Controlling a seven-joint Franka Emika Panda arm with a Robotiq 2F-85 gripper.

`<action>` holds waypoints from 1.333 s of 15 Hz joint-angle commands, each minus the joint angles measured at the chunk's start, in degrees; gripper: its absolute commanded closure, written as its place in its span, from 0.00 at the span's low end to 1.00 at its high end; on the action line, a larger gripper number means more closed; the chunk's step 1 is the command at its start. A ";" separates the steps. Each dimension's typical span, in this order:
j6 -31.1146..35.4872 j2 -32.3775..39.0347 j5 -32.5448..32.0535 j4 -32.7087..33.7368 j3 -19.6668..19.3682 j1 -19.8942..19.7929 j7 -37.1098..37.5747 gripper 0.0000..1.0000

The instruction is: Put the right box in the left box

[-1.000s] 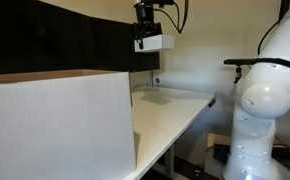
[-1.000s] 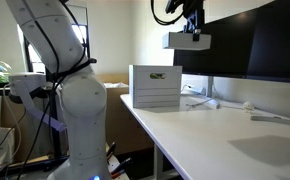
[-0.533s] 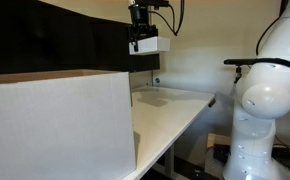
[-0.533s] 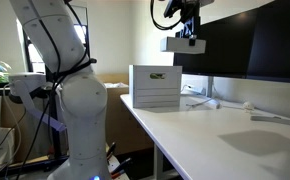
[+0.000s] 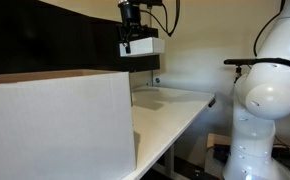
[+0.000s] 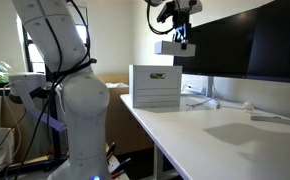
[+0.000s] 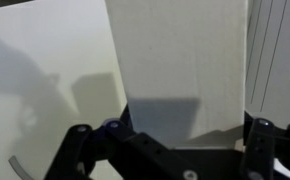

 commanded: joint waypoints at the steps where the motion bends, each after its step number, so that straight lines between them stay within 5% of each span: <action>1: -0.44 0.50 0.47 1.06 0.94 1.19 -1.56 0.38; 11: -3.87 4.86 0.50 6.38 2.71 3.84 -3.09 0.38; 20: -3.98 8.65 0.53 10.52 7.02 6.21 5.84 0.38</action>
